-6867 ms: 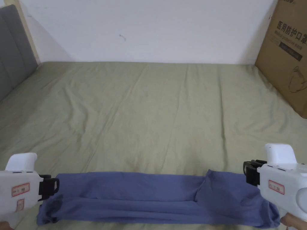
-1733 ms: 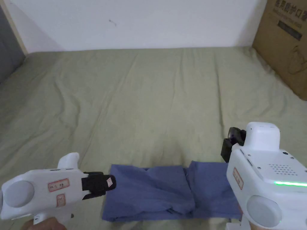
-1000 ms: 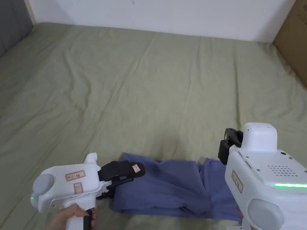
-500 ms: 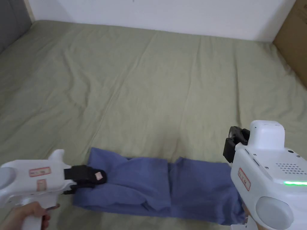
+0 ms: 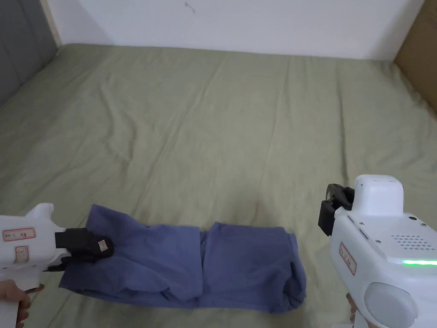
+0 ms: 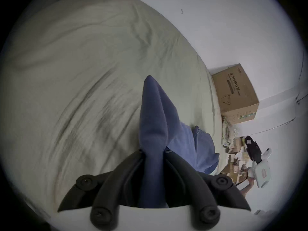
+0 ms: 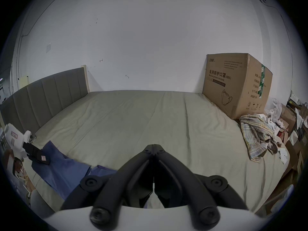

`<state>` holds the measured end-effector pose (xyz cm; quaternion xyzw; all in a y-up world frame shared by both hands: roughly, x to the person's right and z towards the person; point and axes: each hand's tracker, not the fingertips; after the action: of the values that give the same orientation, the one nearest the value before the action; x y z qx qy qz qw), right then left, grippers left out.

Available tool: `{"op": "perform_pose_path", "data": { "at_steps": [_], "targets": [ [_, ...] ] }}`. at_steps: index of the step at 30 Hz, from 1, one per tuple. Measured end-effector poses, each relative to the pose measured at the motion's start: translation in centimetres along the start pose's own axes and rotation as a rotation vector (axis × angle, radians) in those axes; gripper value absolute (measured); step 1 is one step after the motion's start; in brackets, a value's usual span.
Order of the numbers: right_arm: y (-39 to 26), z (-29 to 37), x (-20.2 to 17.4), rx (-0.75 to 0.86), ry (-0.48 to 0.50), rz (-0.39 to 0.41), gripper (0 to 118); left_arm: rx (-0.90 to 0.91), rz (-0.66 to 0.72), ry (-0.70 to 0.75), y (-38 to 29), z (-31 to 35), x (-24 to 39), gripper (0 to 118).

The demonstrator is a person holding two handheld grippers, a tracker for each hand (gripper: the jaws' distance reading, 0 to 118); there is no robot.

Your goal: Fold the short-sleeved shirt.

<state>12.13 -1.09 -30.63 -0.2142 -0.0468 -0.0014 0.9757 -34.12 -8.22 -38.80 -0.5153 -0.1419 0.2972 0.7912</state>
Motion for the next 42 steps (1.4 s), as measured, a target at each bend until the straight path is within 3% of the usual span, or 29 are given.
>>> {"op": "perform_pose_path", "data": {
  "at_steps": [2, 5, 9, 18, 19, 22, 23, 24, 28, 29, 30, 31, 32, 33, 37, 42],
  "targets": [
    [0.0, 0.3, 0.7, 0.012, -0.004, -0.009, 0, 0.025, -0.097, 0.024, 0.2, 1.0, 3.5, 10],
    [0.1, 0.6, 1.9, 0.025, -0.012, -0.029, 0, 0.047, -0.162, -0.049, 0.1, 2.1, 9.1, 10],
    [0.0, 1.0, 3.5, 0.039, -0.026, -0.053, 0, 0.056, -0.334, 0.003, -0.9, 1.2, 17.0, 10],
    [-1.0, 1.8, 7.6, 0.033, -0.085, -0.132, 0, -0.146, -0.554, -0.078, -6.5, -10.3, 27.2, 11],
    [-1.2, 1.9, 8.1, 0.033, -0.094, -0.143, 0, -0.172, -0.556, -0.074, -7.3, -11.9, 27.6, 15],
    [-1.6, 2.0, 9.2, 0.023, -0.112, -0.16, 0, -0.234, -0.544, -0.095, -9.0, -15.2, 28.2, 89],
    [-1.8, 2.0, 9.5, 0.019, -0.118, -0.162, 0, -0.24, -0.542, -0.098, -9.4, -15.8, 28.1, 106],
    [-1.9, 2.1, 9.8, 0.019, -0.124, -0.164, 0, -0.233, -0.533, -0.105, -9.5, -16.0, 27.9, 107],
    [-2.1, 2.0, 10.3, 0.011, -0.13, -0.177, 0, -0.196, -0.51, -0.112, -8.8, -14.6, 27.0, 104],
    [-2.2, 1.9, 10.2, 0.009, -0.129, -0.183, 0, -0.174, -0.496, -0.113, -8.3, -14.0, 26.4, 95],
    [-2.3, 1.9, 10.2, 0.007, -0.126, -0.188, 0, -0.141, -0.463, -0.112, -7.8, -13.4, 25.8, 79],
    [-2.3, 1.8, 10.1, 0.007, -0.121, -0.191, 0, -0.116, -0.426, -0.11, -7.2, -12.8, 24.9, 51],
    [-2.4, 1.7, 10.0, 0.005, -0.117, -0.192, 0, -0.103, -0.399, -0.087, -6.7, -12.4, 23.9, 11],
    [-2.5, 1.6, 9.8, 0.003, -0.114, -0.191, 0, -0.101, -0.381, -0.06, -6.4, -12.2, 23.1, 1],
    [-2.8, 1.4, 9.2, -0.002, -0.095, -0.178, 0, -0.129, -0.403, 0.068, -6.6, -13.0, 20.4, 1],
    [-3.0, 1.2, 8.9, -0.014, -0.082, -0.174, 0, -0.192, -0.358, 0.035, -8.9, -15.4, 20.2, 0]
  ]
}}
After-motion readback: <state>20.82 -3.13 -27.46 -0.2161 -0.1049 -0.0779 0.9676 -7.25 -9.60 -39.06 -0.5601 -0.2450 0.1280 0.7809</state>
